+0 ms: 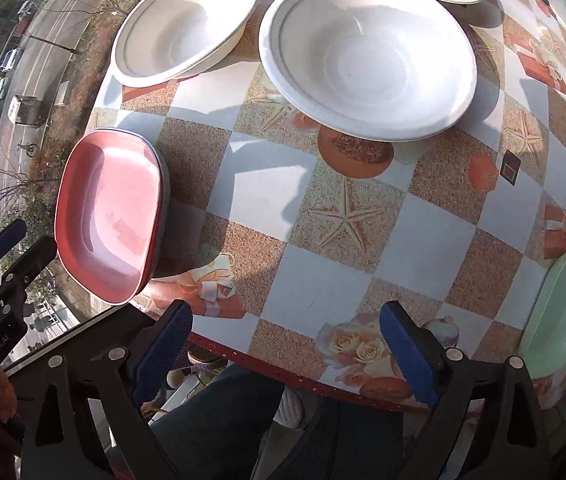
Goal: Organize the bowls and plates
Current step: 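Move the right tool toward the mint green plate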
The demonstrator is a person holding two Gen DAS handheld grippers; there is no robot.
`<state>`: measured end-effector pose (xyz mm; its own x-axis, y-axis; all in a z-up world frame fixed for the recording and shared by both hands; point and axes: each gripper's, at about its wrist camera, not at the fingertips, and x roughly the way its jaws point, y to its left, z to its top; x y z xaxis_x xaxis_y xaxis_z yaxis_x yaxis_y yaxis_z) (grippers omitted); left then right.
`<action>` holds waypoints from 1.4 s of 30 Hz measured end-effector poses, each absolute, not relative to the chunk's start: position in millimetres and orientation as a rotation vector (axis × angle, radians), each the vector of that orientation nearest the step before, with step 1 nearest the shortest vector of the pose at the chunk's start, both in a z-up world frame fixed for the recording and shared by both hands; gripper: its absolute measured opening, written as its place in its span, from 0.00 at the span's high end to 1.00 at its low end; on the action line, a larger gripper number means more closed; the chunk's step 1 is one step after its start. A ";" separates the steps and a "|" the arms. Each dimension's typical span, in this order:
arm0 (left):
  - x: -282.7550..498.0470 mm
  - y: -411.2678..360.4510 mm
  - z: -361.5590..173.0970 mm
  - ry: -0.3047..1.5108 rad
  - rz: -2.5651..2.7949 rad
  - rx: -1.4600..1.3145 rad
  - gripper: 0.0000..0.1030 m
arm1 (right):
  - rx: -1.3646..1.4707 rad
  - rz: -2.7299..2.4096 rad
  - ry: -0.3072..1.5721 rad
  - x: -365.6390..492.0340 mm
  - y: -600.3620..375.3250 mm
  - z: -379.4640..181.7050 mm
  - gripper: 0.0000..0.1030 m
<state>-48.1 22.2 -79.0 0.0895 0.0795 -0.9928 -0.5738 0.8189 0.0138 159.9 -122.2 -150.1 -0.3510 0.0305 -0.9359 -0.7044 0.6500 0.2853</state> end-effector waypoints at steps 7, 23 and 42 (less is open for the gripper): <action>-7.6 -26.7 -70.9 1.431 0.302 -0.309 0.35 | -0.450 0.691 1.844 152.5 -158.5 -169.4 0.07; 40.0 -81.9 -72.0 1.467 0.117 -0.111 0.34 | -0.228 0.459 1.793 159.8 -214.7 -171.1 0.07; 69.5 -119.5 -83.6 1.517 0.021 -0.022 0.34 | -0.025 0.126 1.832 254.0 -397.0 -158.9 0.07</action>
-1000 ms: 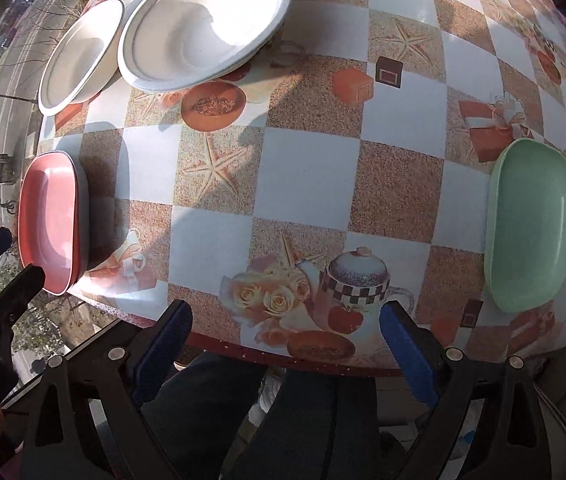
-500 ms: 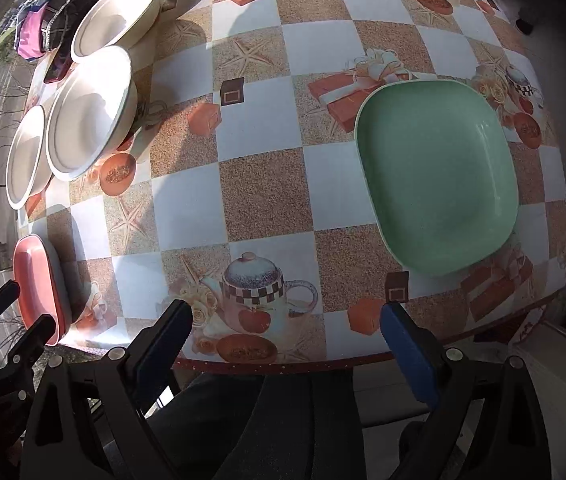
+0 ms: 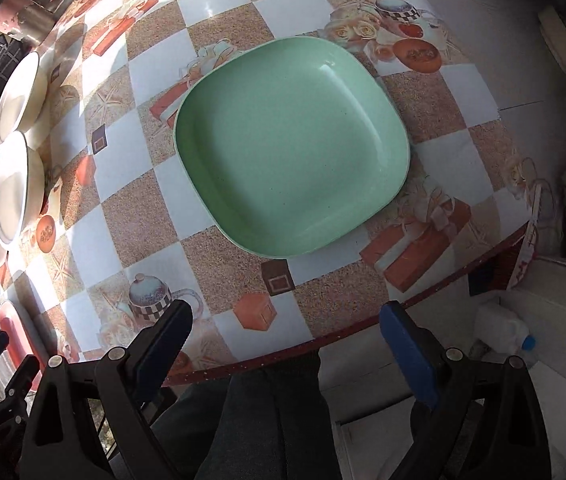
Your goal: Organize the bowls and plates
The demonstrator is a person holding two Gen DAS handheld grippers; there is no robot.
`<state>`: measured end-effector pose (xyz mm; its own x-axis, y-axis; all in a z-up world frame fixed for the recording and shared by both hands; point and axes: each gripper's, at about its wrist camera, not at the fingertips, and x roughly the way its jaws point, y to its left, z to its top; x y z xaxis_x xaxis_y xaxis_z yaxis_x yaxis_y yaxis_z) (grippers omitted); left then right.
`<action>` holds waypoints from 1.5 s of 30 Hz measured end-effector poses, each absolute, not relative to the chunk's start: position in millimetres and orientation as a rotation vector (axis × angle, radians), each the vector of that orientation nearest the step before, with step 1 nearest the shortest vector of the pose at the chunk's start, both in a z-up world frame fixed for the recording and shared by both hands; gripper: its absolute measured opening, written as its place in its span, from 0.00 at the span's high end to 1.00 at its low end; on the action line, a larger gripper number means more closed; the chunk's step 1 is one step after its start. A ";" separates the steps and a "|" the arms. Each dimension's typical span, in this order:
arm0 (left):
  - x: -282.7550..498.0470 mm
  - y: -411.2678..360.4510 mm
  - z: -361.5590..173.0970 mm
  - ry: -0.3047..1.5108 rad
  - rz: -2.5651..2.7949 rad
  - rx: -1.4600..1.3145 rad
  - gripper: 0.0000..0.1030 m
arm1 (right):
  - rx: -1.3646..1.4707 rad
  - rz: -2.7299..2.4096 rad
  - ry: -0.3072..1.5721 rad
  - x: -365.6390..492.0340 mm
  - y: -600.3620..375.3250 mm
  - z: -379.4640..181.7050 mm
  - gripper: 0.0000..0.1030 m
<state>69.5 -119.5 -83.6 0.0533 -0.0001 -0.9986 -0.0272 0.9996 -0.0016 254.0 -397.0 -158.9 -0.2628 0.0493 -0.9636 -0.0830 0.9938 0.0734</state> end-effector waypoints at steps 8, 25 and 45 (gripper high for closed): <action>78.2 -132.7 -81.7 1.508 -0.021 0.025 0.34 | 0.002 0.086 1.827 245.1 -412.3 -172.3 0.07; 74.3 -129.1 -85.9 1.517 -0.007 -0.016 0.34 | -0.009 0.048 1.839 276.1 -460.5 -137.1 0.07; 120.0 -166.0 -77.8 1.506 -0.091 0.013 0.34 | 0.044 -0.051 1.843 272.7 -525.4 -144.5 0.07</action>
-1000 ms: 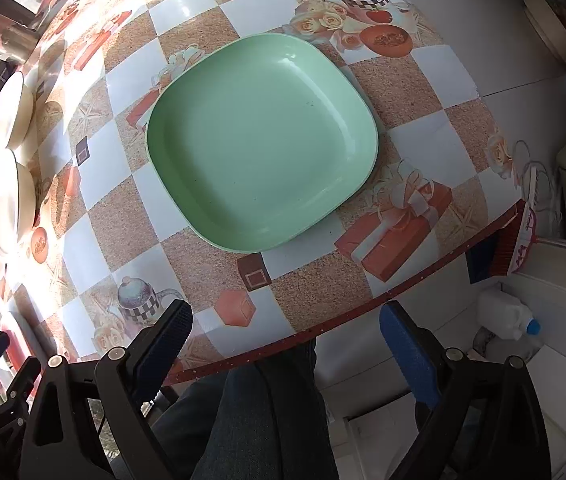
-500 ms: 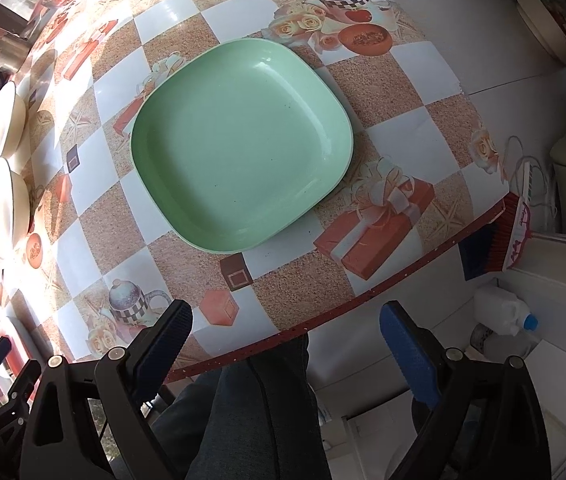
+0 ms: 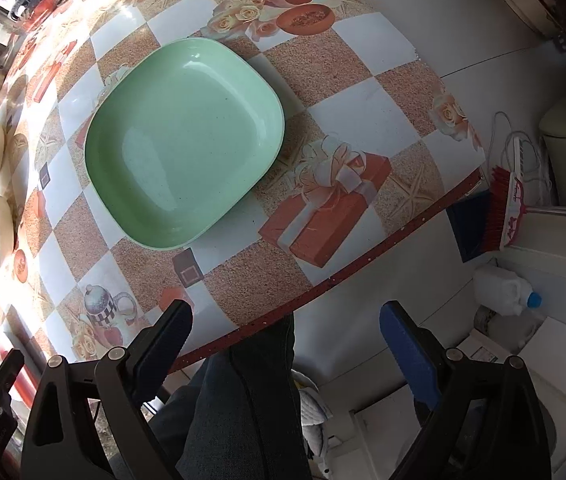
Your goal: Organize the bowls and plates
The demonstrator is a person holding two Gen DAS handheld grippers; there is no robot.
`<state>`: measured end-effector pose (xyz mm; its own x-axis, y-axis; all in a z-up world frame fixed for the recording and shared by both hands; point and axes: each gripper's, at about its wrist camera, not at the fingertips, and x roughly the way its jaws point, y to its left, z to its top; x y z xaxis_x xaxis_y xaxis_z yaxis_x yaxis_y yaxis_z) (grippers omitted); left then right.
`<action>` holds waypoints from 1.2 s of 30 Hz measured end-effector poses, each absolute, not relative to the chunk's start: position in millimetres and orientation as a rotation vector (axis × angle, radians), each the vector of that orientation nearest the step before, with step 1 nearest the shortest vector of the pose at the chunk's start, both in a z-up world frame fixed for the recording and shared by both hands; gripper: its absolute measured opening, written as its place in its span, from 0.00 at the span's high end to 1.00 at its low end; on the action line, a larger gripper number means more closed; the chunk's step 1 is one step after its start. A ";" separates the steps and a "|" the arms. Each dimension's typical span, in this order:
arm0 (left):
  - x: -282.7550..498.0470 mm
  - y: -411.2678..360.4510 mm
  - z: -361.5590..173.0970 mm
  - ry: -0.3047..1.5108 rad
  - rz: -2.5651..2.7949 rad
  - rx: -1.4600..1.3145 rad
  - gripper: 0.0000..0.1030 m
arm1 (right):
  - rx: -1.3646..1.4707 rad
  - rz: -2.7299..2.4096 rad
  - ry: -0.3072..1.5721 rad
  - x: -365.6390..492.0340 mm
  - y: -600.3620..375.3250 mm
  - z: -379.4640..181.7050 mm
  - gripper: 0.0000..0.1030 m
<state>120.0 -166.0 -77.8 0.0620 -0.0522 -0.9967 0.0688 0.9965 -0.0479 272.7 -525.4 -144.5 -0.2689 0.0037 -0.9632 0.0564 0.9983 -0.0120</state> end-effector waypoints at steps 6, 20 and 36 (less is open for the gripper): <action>153.5 -191.2 -88.7 1.564 -0.131 -0.081 0.34 | 0.020 -0.067 1.843 284.6 -550.2 -150.5 0.07; 215.9 -238.9 -135.1 1.660 0.021 -0.235 0.34 | -0.171 0.123 1.772 348.7 -538.1 -174.7 0.07; 264.0 -265.0 -164.9 1.603 0.205 -0.184 0.34 | -0.399 0.375 1.698 396.4 -473.3 -201.8 0.07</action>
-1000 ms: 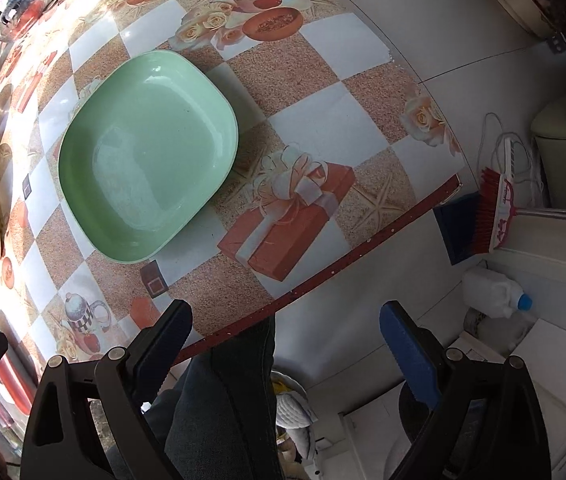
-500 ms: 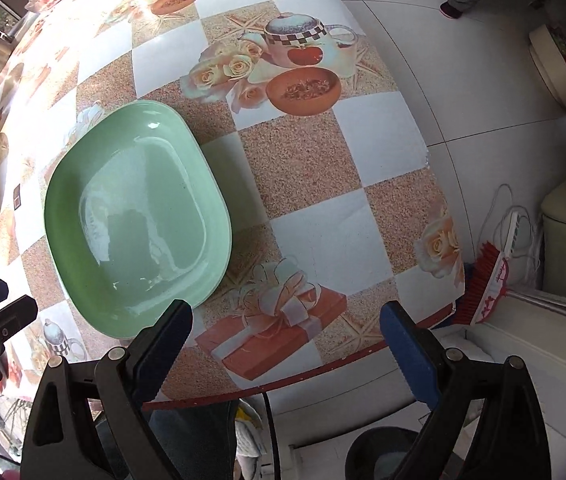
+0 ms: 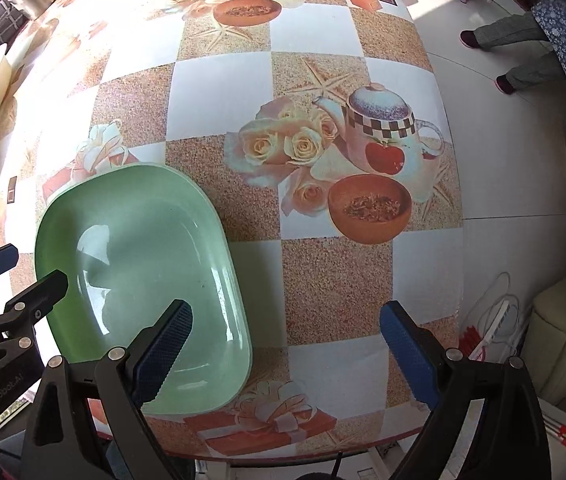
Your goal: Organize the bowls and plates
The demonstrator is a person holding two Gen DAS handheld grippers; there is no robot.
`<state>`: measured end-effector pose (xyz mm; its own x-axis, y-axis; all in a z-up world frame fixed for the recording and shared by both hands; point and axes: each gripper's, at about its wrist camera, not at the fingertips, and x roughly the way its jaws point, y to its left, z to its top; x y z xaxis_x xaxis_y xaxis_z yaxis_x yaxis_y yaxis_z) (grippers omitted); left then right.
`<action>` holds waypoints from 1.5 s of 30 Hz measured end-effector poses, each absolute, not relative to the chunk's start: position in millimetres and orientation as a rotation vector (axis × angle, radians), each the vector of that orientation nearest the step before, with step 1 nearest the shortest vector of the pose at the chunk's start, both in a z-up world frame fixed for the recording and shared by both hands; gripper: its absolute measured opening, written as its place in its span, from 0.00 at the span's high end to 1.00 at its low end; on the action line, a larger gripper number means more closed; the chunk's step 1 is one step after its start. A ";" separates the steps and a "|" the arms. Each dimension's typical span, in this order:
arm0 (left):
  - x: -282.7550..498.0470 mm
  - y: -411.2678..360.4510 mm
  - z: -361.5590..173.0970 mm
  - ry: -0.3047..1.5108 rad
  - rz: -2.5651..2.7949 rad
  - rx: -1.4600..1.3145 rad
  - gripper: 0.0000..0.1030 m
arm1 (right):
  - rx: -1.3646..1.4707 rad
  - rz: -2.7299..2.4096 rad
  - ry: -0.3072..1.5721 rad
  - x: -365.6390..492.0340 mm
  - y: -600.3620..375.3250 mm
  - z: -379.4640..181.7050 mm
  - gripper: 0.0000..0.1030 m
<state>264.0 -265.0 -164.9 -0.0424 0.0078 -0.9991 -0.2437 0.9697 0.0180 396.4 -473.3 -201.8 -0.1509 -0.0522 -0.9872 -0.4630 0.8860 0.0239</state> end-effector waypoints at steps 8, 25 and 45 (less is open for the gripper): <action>277.8 -261.2 -175.8 1.612 0.207 -0.208 0.33 | -0.443 0.392 1.696 389.8 -449.9 -209.2 0.06; 221.8 -175.9 -183.2 1.597 0.250 -0.139 0.28 | -0.380 0.468 1.795 312.1 -382.7 -200.9 0.05; 134.5 -43.2 -175.4 1.581 0.355 -0.190 0.25 | -0.483 0.753 1.807 206.4 -205.0 -152.9 0.01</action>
